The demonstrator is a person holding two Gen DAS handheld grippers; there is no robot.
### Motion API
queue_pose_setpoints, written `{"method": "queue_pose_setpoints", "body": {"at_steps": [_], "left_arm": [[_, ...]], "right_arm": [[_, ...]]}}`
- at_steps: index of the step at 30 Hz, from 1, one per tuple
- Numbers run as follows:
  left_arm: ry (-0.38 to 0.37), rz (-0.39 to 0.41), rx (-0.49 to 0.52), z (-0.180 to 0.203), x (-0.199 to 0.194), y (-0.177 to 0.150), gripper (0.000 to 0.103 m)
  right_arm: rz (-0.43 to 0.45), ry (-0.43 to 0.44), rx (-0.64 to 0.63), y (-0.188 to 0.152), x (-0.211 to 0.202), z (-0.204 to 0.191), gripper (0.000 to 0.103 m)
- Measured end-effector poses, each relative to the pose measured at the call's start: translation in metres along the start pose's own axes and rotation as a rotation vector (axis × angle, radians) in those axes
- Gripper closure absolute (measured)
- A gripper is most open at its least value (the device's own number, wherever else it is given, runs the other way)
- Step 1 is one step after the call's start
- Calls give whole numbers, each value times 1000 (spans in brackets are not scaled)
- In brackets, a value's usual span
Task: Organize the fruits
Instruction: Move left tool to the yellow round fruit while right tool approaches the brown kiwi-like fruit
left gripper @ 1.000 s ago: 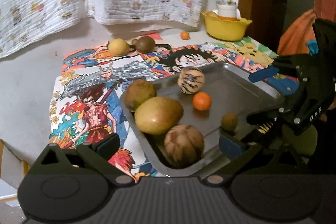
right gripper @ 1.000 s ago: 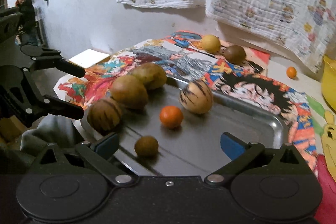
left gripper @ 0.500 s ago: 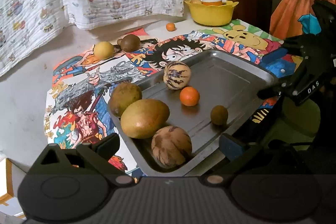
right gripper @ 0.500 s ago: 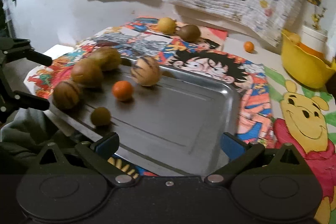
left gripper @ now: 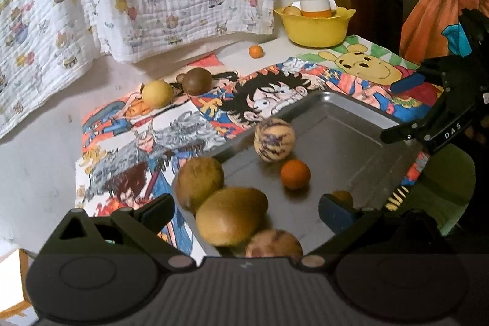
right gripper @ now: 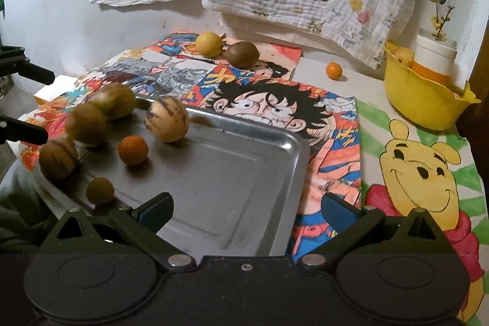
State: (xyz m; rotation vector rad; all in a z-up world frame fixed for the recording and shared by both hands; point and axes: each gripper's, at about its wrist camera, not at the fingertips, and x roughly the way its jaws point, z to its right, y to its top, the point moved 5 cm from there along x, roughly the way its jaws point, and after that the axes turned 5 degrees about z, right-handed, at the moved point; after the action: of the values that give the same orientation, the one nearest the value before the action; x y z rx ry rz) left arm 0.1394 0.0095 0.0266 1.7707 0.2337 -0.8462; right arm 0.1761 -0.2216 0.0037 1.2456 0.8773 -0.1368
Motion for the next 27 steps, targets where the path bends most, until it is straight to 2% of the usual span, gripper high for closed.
{"method": "queue_pose_setpoints", "body": {"at_steps": [6,10,16,21,27], "left_arm": [[8,0,-1,-8,20,18,1],[41,-13,1,-19,36,29,1],[55,-47,-42,-42,66,47,1],[47,-75,-99,-61,91,62,1],[80,-52,-88,-83,111,82,1]], "right_arm": [[10,-9,3,11,13,11,1],[-1,-10,7,17,27,18,1],[9,-12,-1,32,47,28,1],[29,0,-3,58,64,38,1],[48,7,-51,97,83,45,1]]}}
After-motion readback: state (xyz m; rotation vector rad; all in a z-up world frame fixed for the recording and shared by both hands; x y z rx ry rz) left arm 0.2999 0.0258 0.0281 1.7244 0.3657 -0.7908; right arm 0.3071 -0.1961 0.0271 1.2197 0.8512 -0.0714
